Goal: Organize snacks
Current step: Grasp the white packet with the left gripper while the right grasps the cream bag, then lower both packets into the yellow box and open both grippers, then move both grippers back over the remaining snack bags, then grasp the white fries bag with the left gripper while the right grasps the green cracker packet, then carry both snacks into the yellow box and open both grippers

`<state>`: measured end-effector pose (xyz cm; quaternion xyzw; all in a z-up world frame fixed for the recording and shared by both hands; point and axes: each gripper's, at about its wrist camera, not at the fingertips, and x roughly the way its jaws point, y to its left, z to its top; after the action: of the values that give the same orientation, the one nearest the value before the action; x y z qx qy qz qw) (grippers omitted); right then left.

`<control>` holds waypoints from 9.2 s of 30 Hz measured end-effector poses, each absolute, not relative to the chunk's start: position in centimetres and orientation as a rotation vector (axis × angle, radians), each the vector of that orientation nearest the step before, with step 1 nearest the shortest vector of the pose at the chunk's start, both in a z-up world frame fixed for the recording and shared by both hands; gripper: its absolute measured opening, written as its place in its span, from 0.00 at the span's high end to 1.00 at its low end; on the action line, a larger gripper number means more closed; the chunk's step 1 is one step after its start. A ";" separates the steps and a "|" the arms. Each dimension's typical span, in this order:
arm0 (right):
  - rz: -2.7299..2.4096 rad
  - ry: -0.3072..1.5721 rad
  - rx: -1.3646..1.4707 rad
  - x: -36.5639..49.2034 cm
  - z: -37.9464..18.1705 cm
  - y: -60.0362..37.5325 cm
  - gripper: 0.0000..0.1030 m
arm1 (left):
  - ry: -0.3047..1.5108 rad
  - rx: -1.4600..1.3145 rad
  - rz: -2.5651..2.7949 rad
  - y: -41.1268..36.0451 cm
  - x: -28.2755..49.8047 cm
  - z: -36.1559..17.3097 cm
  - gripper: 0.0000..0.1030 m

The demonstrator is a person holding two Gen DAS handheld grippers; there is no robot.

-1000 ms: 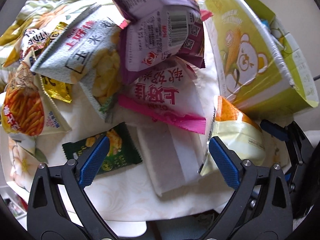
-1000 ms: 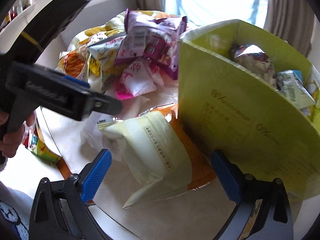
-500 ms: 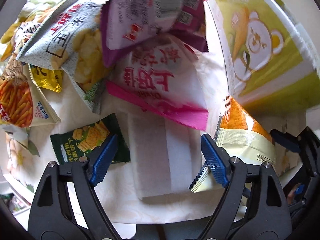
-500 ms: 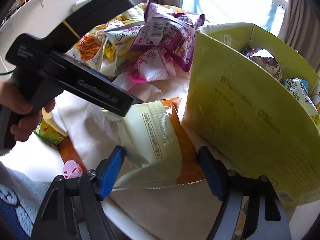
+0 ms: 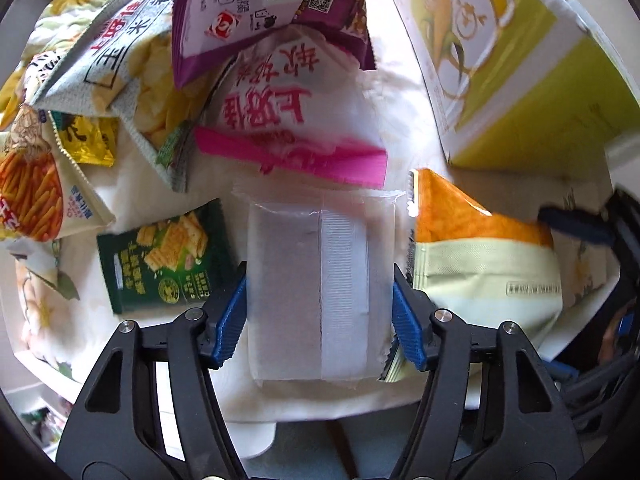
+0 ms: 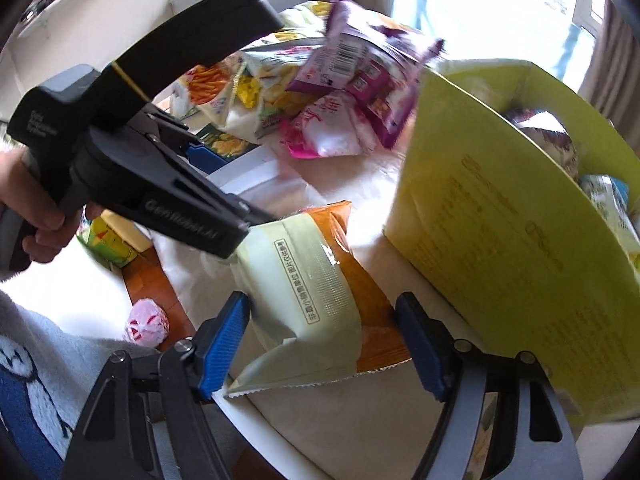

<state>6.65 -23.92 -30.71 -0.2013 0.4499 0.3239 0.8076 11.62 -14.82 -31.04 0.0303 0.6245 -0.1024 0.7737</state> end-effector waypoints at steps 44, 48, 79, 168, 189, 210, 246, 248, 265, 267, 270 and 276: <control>0.691 0.963 -0.390 7.0 -26.4 -25.1 0.42 | 1.250 0.089 -0.390 -10.7 8.3 -25.5 0.42; 0.648 0.943 -0.321 5.9 -23.1 -24.9 0.42 | 1.200 0.085 -0.426 -9.7 8.5 -22.1 0.42; 0.066 0.894 0.164 16.6 -13.9 -40.7 0.42 | 1.124 0.087 -0.559 -28.6 25.3 -14.9 0.42; 0.309 0.855 0.018 6.7 -18.6 -11.3 0.01 | 1.021 0.116 -0.406 9.5 13.3 -16.4 0.00; 0.568 1.053 -0.333 10.3 -31.7 -6.3 0.01 | 1.246 0.403 -0.607 6.2 19.8 -28.4 0.00; 0.881 1.021 -0.601 11.2 -34.7 -3.2 0.26 | 1.319 0.299 -0.531 6.0 18.2 -30.3 0.36; 0.513 0.950 -0.190 11.4 -22.9 -6.8 0.59 | 1.129 0.088 -0.487 8.7 15.8 -19.0 0.40; 0.441 0.947 -0.123 11.2 -21.7 -8.0 0.59 | 1.104 0.090 -0.500 8.2 15.8 -17.8 0.40; 0.098 0.819 0.086 10.1 -13.2 -26.6 0.59 | 0.940 0.019 -0.604 -8.6 19.6 -8.7 0.40; 0.084 0.805 0.082 10.2 -12.7 -28.9 0.59 | 0.930 0.013 -0.620 -11.8 20.1 -8.5 0.40; 0.077 0.788 0.112 10.3 -12.0 -32.8 0.59 | 0.917 0.020 -0.628 -17.1 21.0 -8.7 0.40; 0.079 0.815 0.116 11.4 -12.6 -38.1 0.59 | 0.952 0.024 -0.610 -24.7 22.6 -11.3 0.40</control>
<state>11.42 -38.13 -12.61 0.0566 0.3958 0.0382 0.9158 22.61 -24.73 -11.30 0.0113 0.4511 -0.2889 0.8444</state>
